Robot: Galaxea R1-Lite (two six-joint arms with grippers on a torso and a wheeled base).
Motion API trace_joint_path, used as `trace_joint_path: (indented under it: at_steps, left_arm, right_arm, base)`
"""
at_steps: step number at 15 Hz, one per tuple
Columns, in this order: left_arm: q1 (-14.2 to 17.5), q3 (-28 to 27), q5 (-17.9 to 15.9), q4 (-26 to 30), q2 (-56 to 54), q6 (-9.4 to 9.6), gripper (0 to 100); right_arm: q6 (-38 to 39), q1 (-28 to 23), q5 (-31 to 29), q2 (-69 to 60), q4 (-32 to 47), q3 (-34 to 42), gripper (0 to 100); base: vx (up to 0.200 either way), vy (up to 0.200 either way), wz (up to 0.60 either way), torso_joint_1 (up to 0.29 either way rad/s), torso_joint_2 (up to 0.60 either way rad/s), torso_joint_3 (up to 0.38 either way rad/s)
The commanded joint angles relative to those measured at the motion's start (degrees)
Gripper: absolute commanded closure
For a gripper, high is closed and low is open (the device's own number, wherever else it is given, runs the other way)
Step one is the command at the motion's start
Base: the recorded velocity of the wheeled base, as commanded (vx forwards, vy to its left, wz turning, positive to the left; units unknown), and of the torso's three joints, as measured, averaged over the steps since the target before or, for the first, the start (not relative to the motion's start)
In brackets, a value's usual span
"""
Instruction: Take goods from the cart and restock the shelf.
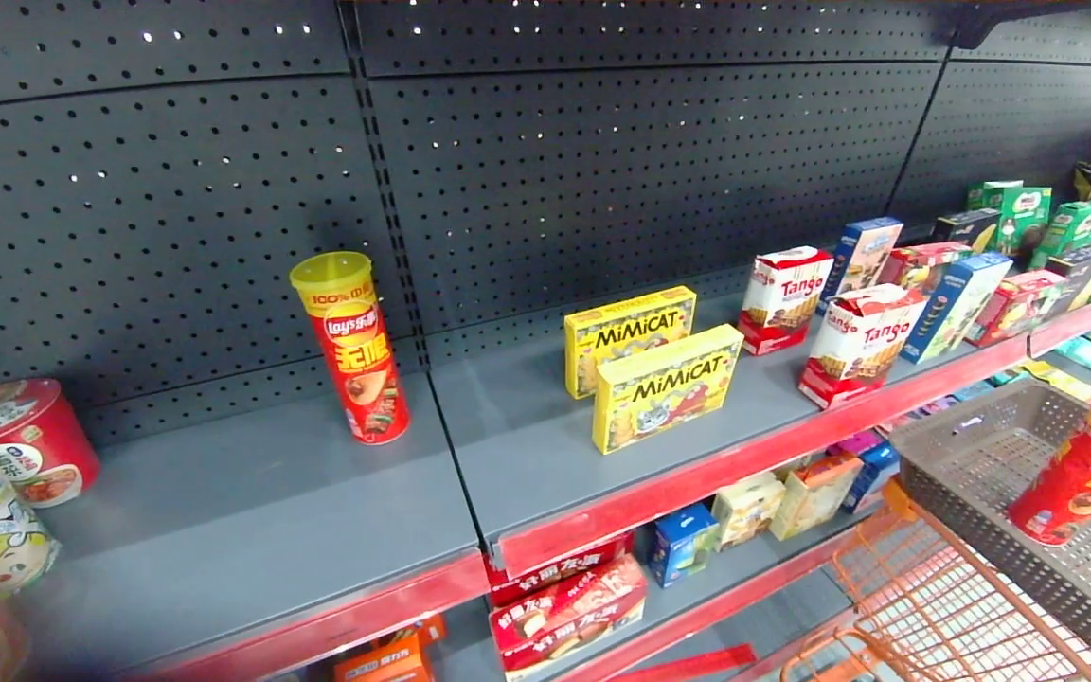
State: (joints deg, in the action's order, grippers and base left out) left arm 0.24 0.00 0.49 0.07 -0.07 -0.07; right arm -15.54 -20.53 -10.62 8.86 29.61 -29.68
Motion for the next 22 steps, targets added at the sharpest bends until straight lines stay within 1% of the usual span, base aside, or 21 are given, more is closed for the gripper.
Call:
trace_joint_path:
  at_steps: [1, 3, 4, 5, 7, 8, 9, 10, 11, 12, 13, 14, 17, 19, 20, 22]
  left_arm:
    - [0.02, 0.00, 0.04, 0.01, 0.07, -0.01, 0]
    - [0.02, 0.00, 0.04, 0.01, 0.07, -0.01, 0]
    - [0.02, 0.00, 0.04, 0.01, 0.07, -0.01, 0]
    - [0.02, 0.00, -0.05, 0.01, 0.07, -0.01, 0]
    - [0.02, -0.09, -0.05, 0.01, 0.07, -0.01, 0]
    - [0.02, -0.09, -0.05, 0.01, 0.07, -0.01, 0]
    - [0.02, -0.09, -0.05, 0.01, 0.07, -0.01, 0]
    - [0.02, -0.09, -0.05, 0.01, 0.07, -0.01, 0]
    - [0.02, -0.09, -0.05, 0.01, 0.07, -0.01, 0]
    - [0.02, -0.09, -0.05, 0.01, 0.07, 0.07, 0]
    - [0.02, -0.09, -0.14, 0.01, 0.07, 0.07, 0]
    - [0.02, -0.09, -0.14, 0.01, 0.07, 0.07, 0]
    - [0.02, -0.09, -0.14, 0.01, 0.07, 0.07, 0]
    - [0.02, -0.09, -0.14, 0.01, 0.07, 0.25, 0]
    - [0.02, -0.09, -0.22, 0.01, 0.07, 0.34, 0]
    - [0.02, -0.09, -0.31, 0.01, 0.07, 0.42, 0]
  right_arm:
    - [0.07, 0.14, 0.16, 0.10, 0.01, 0.33, 0]
    - [1.66, 0.14, -0.81, 1.68, 0.01, 1.12, 0]
    - [5.08, 0.14, -2.39, 4.23, -0.08, 1.21, 0]
    - [12.12, -0.04, -3.88, 10.21, -2.10, 1.56, 0]
    - [18.88, -0.04, -3.71, 17.24, -7.99, 2.88, 0]
    - [18.97, -0.04, -3.27, 19.70, -12.30, 3.76, 0]
    - [18.79, 0.05, -3.01, 20.67, -14.67, 4.11, 0]
    - [15.28, 1.02, -1.42, 22.78, -22.05, 5.78, 0]
    - [10.18, 1.54, 0.60, 23.39, -27.59, 7.62, 0]
    - [6.49, 1.54, 3.67, 23.92, -32.34, 9.56, 0]
    - [4.64, 1.54, 7.01, 25.77, -35.85, 11.05, 0]
    - [4.38, 1.54, 8.77, 29.02, -39.10, 11.75, 0]
    - [7.02, 1.54, 10.97, 40.97, -49.91, 11.84, 0]
    - [7.46, 1.54, 12.20, 47.56, -55.98, 11.75, 0]
    - [7.46, 1.46, 12.29, 54.33, -63.62, 11.84, 0]
    - [7.54, 1.37, 12.38, 63.38, -74.08, 11.93, 0]
  base:
    - [0.000, 0.000, 0.00, 0.000, 0.00, 0.000]
    - [0.000, 0.000, 0.00, 0.000, 0.00, 0.000]
    - [0.000, 0.000, 0.00, 0.000, 0.00, 0.000]
    - [0.000, 0.000, 0.00, 0.000, 0.00, 0.000]
    - [0.000, 0.000, 0.00, 0.000, 0.00, 0.000]
    - [0.000, 0.000, 0.00, 0.000, 0.00, 0.000]
    - [0.000, 0.000, 0.00, 0.000, 0.00, 0.000]
    - [0.000, 0.000, 0.00, 0.000, 0.00, 0.000]
    - [0.000, 0.000, 0.00, 0.000, 0.00, 0.000]
    - [0.000, 0.000, 0.00, 0.000, 0.00, 0.000]
    - [0.000, 0.000, 0.00, 0.000, 0.00, 0.000]
    - [0.000, 0.000, 0.00, 0.000, 0.00, 0.000]
    - [0.000, 0.000, 0.00, 0.000, 0.00, 0.000]
    - [0.000, 0.000, 0.00, 0.000, 0.00, 0.000]
    - [0.000, 0.000, 0.00, 0.000, 0.00, 0.000]
    - [0.000, 0.000, 0.00, 0.000, 0.00, 0.000]
